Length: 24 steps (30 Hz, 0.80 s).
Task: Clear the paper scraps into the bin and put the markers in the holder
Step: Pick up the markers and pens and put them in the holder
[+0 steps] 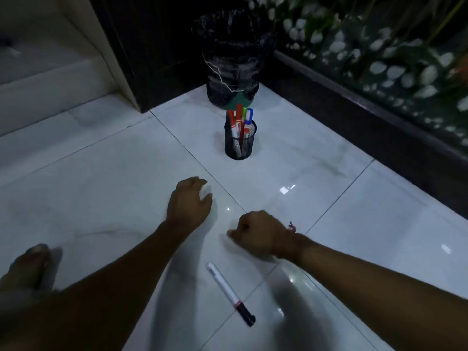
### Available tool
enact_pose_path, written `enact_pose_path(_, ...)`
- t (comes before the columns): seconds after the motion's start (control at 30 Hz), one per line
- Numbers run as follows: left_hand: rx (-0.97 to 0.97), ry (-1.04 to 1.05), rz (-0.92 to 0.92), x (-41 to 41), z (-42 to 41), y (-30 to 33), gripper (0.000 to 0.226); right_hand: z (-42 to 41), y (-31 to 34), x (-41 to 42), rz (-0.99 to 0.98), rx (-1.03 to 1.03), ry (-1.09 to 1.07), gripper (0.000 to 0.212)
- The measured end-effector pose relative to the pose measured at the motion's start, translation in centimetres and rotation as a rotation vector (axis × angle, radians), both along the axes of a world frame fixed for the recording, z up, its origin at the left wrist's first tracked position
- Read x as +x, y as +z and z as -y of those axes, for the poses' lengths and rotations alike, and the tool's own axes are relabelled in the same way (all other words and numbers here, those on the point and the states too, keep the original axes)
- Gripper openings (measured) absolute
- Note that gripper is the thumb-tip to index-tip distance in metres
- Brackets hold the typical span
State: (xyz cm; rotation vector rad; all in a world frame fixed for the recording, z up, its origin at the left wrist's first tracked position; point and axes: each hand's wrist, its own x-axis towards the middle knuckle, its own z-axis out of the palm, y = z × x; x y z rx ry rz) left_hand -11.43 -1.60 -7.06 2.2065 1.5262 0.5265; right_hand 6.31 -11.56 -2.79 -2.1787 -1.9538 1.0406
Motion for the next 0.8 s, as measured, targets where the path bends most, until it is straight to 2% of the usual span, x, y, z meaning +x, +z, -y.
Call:
enact_pose_path(0.13,-0.038,-0.152,-0.2,-0.9,2.0,-1.9,0.065,4.9,1.0,-2.5,0.177,-0.119,0.313,0.06)
enact_pose_path(0.23,-0.034,-0.144,-0.256,-0.6,2.6,-1.9,0.069,7.2,1.7,-3.2,0.271,-0.13,0.457,0.05)
enact_pose_path(0.3,-0.041,-0.126,-0.278,-0.2,2.5,-1.7,0.071,8.0,1.6,-3.3,0.274,-0.123,0.466,0.043)
enact_pose_path(0.47,-0.029,-0.105,-0.269,-0.1,2.3,-1.6,0.072,7.8,1.2,-2.2,0.279,-0.058,0.377,0.024)
enact_pose_path(0.63,0.02,-0.088,-0.248,-0.1,2.2,-2.1,0.069,5.8,1.2,0.6,0.36,0.108,0.309,0.025)
enact_pose_path(0.7,0.045,-0.087,-0.249,0.0,2.2,-2.3,0.068,5.2,0.8,1.5,0.363,0.141,0.176,0.025)
enact_pose_path(0.8,0.088,-0.089,-0.263,0.1,2.2,-2.5,0.067,4.8,0.1,1.9,0.238,0.134,-0.193,0.025)
